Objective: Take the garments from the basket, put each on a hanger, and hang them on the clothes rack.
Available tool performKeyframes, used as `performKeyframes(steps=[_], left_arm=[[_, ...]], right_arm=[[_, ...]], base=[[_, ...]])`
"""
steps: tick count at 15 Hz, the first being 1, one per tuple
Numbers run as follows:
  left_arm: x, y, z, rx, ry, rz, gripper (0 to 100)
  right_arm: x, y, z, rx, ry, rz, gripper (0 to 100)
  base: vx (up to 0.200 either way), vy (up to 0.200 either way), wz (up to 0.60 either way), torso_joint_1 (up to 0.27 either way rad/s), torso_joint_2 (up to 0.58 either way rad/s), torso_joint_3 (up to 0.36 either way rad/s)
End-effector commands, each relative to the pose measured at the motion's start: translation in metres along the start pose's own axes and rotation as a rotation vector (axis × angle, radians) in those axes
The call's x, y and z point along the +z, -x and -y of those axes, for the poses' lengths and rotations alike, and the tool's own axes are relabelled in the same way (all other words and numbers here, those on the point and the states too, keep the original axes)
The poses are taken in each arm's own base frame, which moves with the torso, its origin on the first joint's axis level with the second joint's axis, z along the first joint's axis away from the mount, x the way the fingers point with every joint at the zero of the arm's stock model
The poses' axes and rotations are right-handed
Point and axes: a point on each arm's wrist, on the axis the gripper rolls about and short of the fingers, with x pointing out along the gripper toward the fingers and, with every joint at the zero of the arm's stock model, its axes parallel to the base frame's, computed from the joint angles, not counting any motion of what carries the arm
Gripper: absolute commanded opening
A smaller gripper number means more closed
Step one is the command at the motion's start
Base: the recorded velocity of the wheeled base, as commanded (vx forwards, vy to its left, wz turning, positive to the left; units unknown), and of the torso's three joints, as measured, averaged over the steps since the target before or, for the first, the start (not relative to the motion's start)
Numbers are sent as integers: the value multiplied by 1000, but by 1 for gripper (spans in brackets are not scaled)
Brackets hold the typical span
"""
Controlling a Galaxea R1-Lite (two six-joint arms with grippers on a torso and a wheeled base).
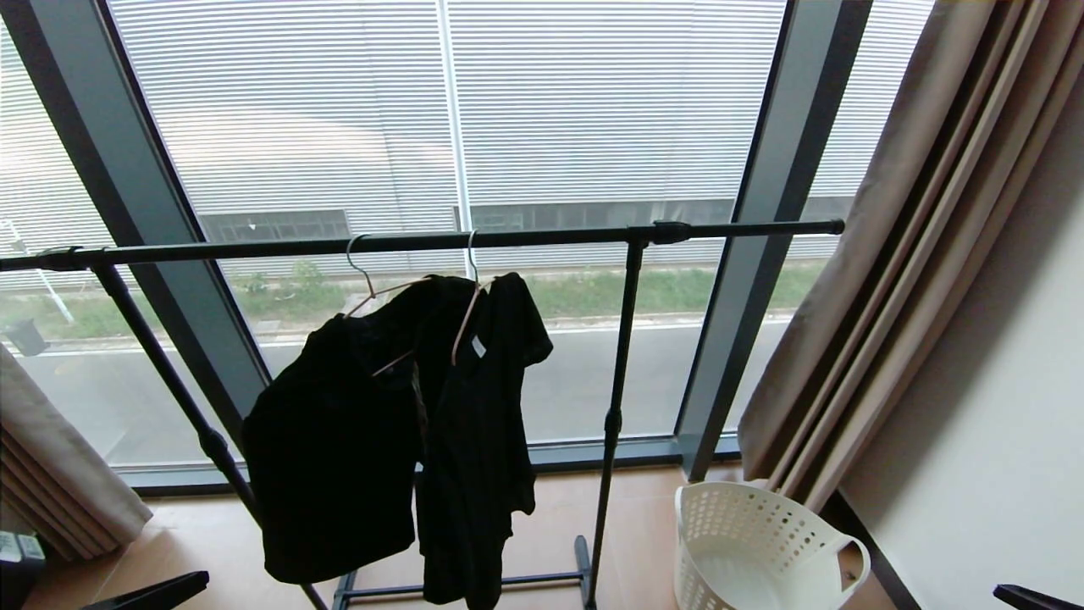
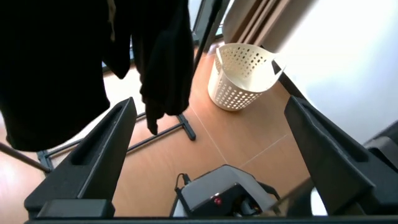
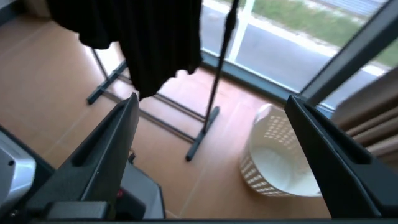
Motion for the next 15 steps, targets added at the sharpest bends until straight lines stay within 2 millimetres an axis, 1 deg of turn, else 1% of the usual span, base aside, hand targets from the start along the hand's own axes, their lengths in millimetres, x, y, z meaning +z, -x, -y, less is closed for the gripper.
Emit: performKeyframes(steps=[1, 3, 5, 6, 7, 8, 9, 12, 15], left_arm=[[-6, 17, 11, 1, -46, 75, 100], [-15, 24, 16, -2, -46, 74, 100], [-20, 30, 19, -2, -60, 96, 100], [-28, 37, 24, 5, -85, 136, 100], [-32, 41, 27, 5, -99, 158, 100], [-42, 45, 29, 17, -96, 159, 100], [-46, 48, 31, 55, -81, 158, 100], [-45, 48, 32, 130, -63, 173, 100], [-45, 48, 32, 150, -62, 182, 100]], right_arm=[[-17, 23, -7, -102, 34, 122, 100], [-29, 31, -10, -136, 28, 136, 100], [-29, 35, -11, -177, 19, 159, 100], [-30, 37, -11, -220, 18, 178, 100], [-31, 37, -11, -233, 16, 183, 100], [-31, 37, -12, -269, 7, 179, 100], [-31, 37, -12, -283, 3, 178, 100], [-32, 38, -13, -287, 9, 206, 100], [-32, 39, -13, -294, 9, 211, 100]], base=[[0, 0, 0, 0, 0, 0], [0, 0, 0, 0, 0, 0], [0, 0, 0, 0, 0, 0], [0, 0, 0, 0, 0, 0], [0, 0, 0, 0, 0, 0], [0, 0, 0, 0, 0, 0], [0, 0, 0, 0, 0, 0], [0, 0, 0, 0, 0, 0], [0, 0, 0, 0, 0, 0]])
